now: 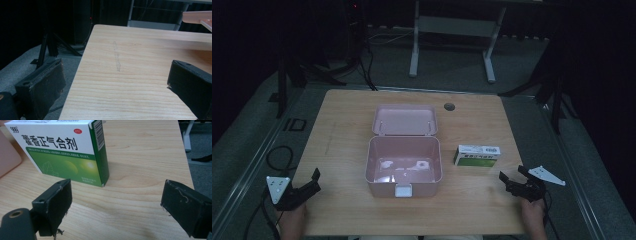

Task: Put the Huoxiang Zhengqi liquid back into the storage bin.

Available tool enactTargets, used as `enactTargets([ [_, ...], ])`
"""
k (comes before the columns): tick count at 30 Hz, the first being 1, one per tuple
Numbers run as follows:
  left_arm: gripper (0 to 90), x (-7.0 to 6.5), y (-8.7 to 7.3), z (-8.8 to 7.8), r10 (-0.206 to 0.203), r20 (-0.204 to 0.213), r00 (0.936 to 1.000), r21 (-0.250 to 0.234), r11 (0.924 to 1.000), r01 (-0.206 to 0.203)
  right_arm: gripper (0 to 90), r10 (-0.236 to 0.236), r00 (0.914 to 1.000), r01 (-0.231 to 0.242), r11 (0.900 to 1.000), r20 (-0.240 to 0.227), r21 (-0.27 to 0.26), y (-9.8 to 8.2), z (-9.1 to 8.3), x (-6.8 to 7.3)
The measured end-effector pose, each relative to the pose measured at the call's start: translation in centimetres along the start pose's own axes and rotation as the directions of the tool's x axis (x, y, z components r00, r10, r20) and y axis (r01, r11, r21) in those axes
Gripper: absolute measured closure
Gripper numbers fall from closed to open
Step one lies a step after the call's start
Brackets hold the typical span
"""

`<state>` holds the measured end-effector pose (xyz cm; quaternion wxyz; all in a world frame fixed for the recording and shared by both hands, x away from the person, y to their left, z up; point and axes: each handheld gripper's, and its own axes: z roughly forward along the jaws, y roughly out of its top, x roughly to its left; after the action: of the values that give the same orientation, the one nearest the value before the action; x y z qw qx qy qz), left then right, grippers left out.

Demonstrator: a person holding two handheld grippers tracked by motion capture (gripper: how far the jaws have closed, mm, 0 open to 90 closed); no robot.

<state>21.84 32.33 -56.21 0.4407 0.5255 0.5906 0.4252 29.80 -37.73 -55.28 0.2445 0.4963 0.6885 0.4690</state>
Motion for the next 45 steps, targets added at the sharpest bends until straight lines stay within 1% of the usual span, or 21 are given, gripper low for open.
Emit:
enactTargets([
  [5,1.4,0.0,0.0,0.0,0.001,0.0,1.0,0.001,1.0,-0.001,11.5,0.037,0.9992,-0.037,0.999,0.015,0.003,0.0,-0.1,-0.4],
  [7,1.4,0.0,0.0,0.0,0.001,0.0,1.0,0.001,1.0,-0.001,11.7,0.044,0.9989,-0.044,0.999,-0.014,0.017,0.0,0.0,-0.5],
  [9,1.4,0.0,0.0,0.0,0.002,0.0,1.0,0.001,1.0,-0.002,11.7,0.018,0.9998,-0.017,0.999,-0.013,0.037,0.0,0.1,-0.4],
  [11,1.4,-0.1,0.0,0.0,0.008,0.001,1.0,0.005,1.0,-0.008,12.2,-0.019,0.9954,0.025,0.998,-0.094,0.059,0.1,0.3,-0.4],
  [13,1.4,-0.1,0.0,0.0,0.01,0.003,0.9999,0.006,0.9999,-0.01,12.2,-0.066,0.9916,0.075,0.994,-0.111,0.083,0.2,0.4,-0.3],
  [16,1.3,-0.1,0.0,0.0,0.01,0.003,0.9999,0.007,0.9999,-0.01,12.5,-0.08,0.9714,0.107,0.988,-0.224,0.114,0.3,0.6,-0.3],
  [18,1.3,-0.1,0.0,0.0,0.01,0.002,1.0,0.007,0.9999,-0.01,12.6,-0.09,0.9644,0.126,0.983,-0.249,0.133,0.4,0.8,-0.1],
  [21,1.3,-0.1,0.0,0.0,0.007,0.002,1.0,0.008,0.9999,-0.007,13.3,-0.123,0.9403,0.176,0.974,-0.317,0.144,0.5,1.0,0.3],
  [22,1.3,-0.1,0.0,0.0,0.007,0.003,1.0,0.008,0.9999,-0.007,14.1,-0.145,0.9275,0.204,0.969,-0.345,0.141,0.6,1.0,0.5],
  [24,1.3,-0.1,0.0,0.0,0.007,0.004,1.0,0.008,0.9999,-0.007,14.5,-0.2,0.8892,0.277,0.951,-0.412,0.137,0.7,1.1,0.9],
  [25,1.3,-0.1,0.0,0.0,0.007,0.003,1.0,0.008,0.9999,-0.007,14.5,-0.213,0.8771,0.299,0.943,-0.43,0.143,0.8,1.1,1.1],
  [29,1.4,-0.1,0.0,0.0,0.007,0.004,1.0,0.008,0.9999,-0.007,14.5,-0.25,0.8153,0.401,0.894,-0.522,0.198,1.2,1.7,1.6],
  [32,1.4,-0.1,0.0,0.0,0.006,0.006,1.0,0.008,0.9999,-0.006,14.5,-0.275,0.7831,0.471,0.847,-0.558,0.245,1.7,2.0,1.7],
  [34,1.4,-0.1,0.0,0.0,0.006,0.006,1.0,0.009,0.9999,-0.006,14.5,-0.291,0.7715,0.499,0.828,-0.566,0.256,2.0,2.0,1.6],
  [36,1.3,-0.1,0.0,0.0,0.007,0.006,1.0,0.009,0.9999,-0.007,14.6,-0.325,0.753,0.549,0.79,-0.572,0.273,2.6,1.8,1.6],
  [39,1.4,-0.1,0.0,0.1,0.008,0.006,1.0,0.009,0.9999,-0.008,14.6,-0.356,0.7262,0.615,0.72,-0.588,0.323,3.4,1.5,1.7],
  [40,1.3,-0.1,0.0,0.0,0.009,0.005,0.9999,0.009,0.9999,-0.009,14.6,-0.365,0.7214,0.629,0.702,-0.588,0.335,3.6,1.5,1.7],
  [41,1.3,-0.1,0.0,0.1,0.008,0.006,0.9999,0.009,0.9999,-0.009,14.6,-0.376,0.7137,0.65,0.67,-0.591,0.359,4.0,1.4,1.8],
  [42,1.3,-0.1,0.0,0.1,0.009,0.006,0.9999,0.009,0.9999,-0.009,14.6,-0.384,0.7064,0.665,0.647,-0.595,0.372,4.2,1.4,1.9],
  [44,1.3,-0.1,0.0,0.1,0.009,0.005,0.9999,0.01,0.9999,-0.009,14.6,-0.405,0.6846,0.703,0.585,-0.606,0.404,4.6,1.4,2.2],
  [45,1.3,-0.1,0.0,0.1,0.009,0.005,0.9999,0.01,0.9999,-0.009,14.6,-0.417,0.6708,0.726,0.54,-0.613,0.426,4.9,1.5,2.5],
])
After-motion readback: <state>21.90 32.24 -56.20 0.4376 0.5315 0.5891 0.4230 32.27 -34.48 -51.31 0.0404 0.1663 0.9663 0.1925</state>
